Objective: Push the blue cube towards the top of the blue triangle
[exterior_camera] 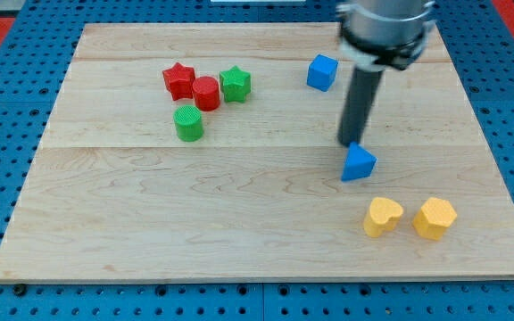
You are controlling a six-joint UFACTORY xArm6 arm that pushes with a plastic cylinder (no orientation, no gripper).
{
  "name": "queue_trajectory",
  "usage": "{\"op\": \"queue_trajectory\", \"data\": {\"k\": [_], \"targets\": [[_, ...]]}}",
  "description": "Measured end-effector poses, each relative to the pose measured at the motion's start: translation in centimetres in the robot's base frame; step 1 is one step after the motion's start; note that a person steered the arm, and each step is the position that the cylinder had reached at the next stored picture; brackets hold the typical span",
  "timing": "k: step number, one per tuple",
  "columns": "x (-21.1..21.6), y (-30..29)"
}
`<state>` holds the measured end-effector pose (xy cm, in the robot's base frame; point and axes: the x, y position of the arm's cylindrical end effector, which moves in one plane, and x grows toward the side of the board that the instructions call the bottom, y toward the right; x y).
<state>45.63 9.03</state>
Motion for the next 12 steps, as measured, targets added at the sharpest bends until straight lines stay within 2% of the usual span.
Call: {"op": "queue_trajectory", "data": {"k": [1, 2, 3, 4, 5, 6, 7, 8, 9, 11, 12], "targets": [[3.4, 0.4], [5.4, 3.9], [1.8, 1.3], [-6.8, 0.9], [-14.0, 6.3], [-21.9, 1.6], [-18.3, -1.9], [-10.8, 0.7], [-8.7, 1.0], [-9.1, 3.5], [-4.5, 5.2]]}}
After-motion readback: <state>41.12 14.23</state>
